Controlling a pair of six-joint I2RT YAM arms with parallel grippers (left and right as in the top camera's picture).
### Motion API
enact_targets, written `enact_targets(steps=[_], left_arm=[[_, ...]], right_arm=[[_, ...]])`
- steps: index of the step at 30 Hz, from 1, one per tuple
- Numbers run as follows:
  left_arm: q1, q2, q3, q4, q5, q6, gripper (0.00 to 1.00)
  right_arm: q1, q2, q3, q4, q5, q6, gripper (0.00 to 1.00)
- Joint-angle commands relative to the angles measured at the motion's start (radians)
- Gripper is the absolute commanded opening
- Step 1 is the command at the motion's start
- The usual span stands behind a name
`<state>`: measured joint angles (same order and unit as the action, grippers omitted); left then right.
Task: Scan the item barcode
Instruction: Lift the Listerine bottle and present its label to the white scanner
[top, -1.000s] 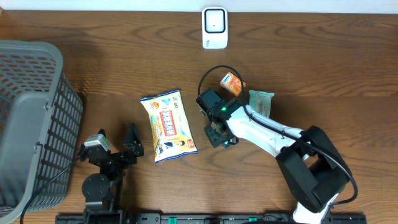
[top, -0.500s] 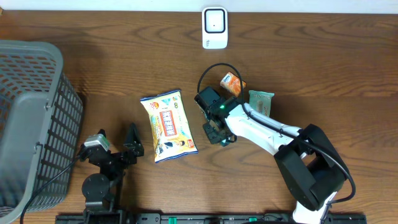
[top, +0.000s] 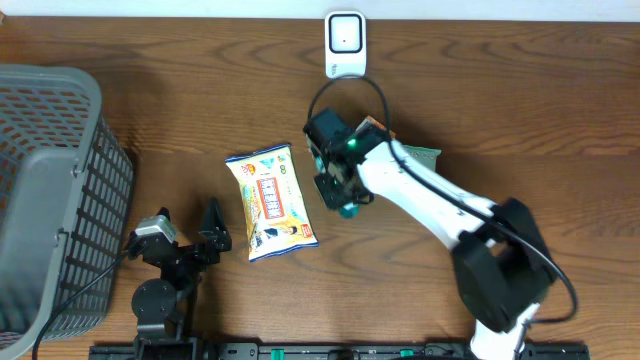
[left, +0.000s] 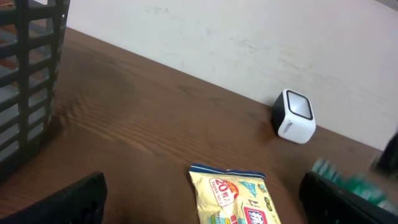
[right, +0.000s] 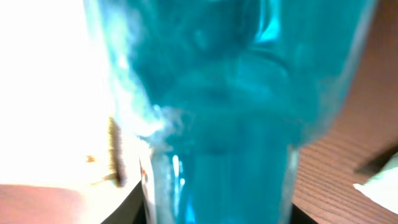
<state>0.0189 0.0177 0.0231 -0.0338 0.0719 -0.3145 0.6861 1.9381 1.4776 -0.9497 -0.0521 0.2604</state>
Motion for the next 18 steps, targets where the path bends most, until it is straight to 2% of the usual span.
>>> enact_targets(steps=[1,5,9,11,15,18], left_arm=[[0.003,-0.005,-0.019,-0.029,0.01,0.002,0.97],[0.003,-0.005,-0.019,-0.029,0.01,0.002,0.97],[0.003,-0.005,-0.019,-0.029,0.01,0.002,0.97],[0.003,-0.005,-0.019,-0.029,0.01,0.002,0.97],[0.003,-0.005,-0.019,-0.029,0.01,0.002,0.97],[0.003,-0.005,-0.019,-0.029,0.01,0.002,0.97]], right_arm=[[-0.038,-0.191,0.077,0.017,-0.211,0.004,0.01],[-0.092,-0.273,0.077,0.04,-0.391,-0.01,0.01],[-0.183,-0.312,0.076,0.025,-0.664,-0.096,0.01],[-0.214,-0.313,0.076,0.009,-0.818,-0.19,0.01],[-0.247,-0.313,0.076,-0.098,-1.215,-0.552,0.01],[-0.248,-0.313,0.076,-0.167,-1.308,-0.688,0.01]])
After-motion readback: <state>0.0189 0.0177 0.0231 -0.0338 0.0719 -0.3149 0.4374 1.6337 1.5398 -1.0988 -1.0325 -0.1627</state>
